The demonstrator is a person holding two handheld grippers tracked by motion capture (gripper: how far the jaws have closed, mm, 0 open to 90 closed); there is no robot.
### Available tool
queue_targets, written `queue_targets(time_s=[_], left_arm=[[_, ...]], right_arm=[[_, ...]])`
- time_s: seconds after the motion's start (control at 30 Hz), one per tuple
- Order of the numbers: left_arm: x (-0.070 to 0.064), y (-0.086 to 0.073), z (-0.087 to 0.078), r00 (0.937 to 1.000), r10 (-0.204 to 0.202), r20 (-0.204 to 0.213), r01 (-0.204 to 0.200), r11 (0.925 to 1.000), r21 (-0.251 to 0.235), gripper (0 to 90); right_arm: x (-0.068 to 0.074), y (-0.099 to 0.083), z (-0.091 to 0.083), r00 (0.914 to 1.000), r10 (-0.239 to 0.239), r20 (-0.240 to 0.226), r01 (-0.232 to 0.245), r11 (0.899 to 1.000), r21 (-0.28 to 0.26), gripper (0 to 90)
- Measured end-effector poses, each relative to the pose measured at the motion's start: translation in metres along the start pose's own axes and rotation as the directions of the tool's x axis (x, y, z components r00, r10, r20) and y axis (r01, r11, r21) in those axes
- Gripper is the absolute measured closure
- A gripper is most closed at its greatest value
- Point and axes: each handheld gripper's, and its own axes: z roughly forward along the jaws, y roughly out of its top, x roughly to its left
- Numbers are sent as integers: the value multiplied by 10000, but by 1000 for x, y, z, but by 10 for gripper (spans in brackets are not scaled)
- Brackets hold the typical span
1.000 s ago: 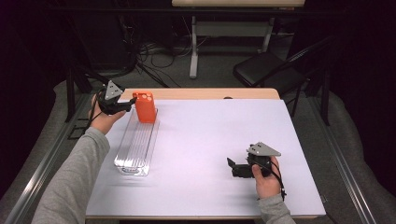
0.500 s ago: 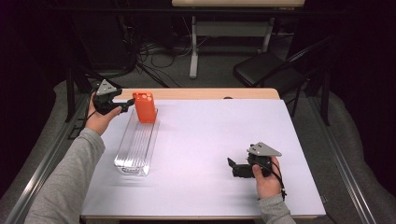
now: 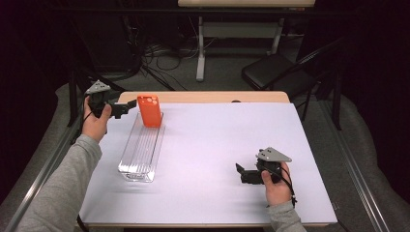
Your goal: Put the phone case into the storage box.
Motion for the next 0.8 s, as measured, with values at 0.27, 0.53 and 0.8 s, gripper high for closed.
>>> queue_targets(time_s=[0.27, 0.53, 0.8], left_arm=[[-9, 7, -11, 9979, -373, 527, 376, 9993, -42, 120], [-25, 12, -19, 9960, 195, 877, -211, 9996, 171, 120], [-43, 15, -29, 9960, 321, 836, -369, 9978, 557, 136]], right_arm=[[0, 0, 0, 10000, 20, -7, -20, 10000, -14, 0], [0, 0, -1, 10000, 45, -7, -45, 10000, -3, 0], [0, 0, -1, 10000, 58, -10, -58, 10000, 1, 0]])
